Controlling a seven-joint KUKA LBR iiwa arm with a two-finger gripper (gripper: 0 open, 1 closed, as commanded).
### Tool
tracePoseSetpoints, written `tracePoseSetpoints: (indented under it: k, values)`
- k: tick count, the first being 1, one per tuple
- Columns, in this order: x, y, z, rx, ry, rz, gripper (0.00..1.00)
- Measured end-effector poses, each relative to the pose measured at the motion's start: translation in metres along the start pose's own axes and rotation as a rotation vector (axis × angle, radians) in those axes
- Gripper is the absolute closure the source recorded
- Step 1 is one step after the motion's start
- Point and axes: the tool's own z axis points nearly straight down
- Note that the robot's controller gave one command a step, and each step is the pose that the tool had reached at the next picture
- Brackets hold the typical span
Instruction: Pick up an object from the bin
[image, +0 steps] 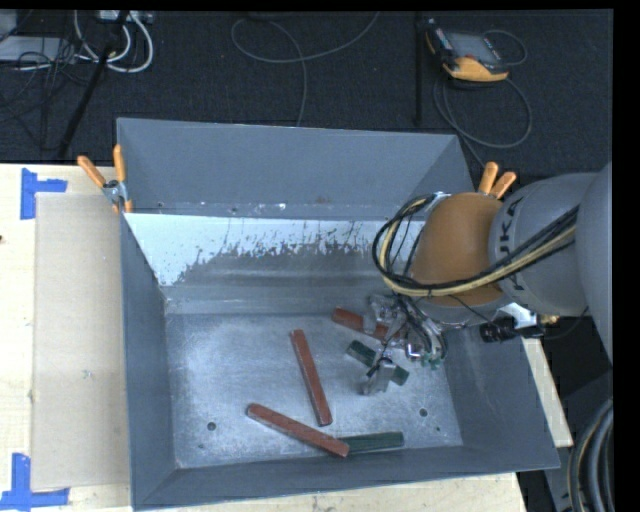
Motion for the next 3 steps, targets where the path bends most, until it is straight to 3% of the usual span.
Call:
tracePoseSetpoints:
  k: [1,2,3]
  values:
    - [-0.0035,0.0012,-0.0055,-0.001,-0.012,-0.002,1.00]
    - [0.0007,0.0010,-0.0011,0.000,0.002,-0.003,0.00]
    - [-0.0005,0.0015,-0.0029,-0.001,-0.001,-0.003,1.00]
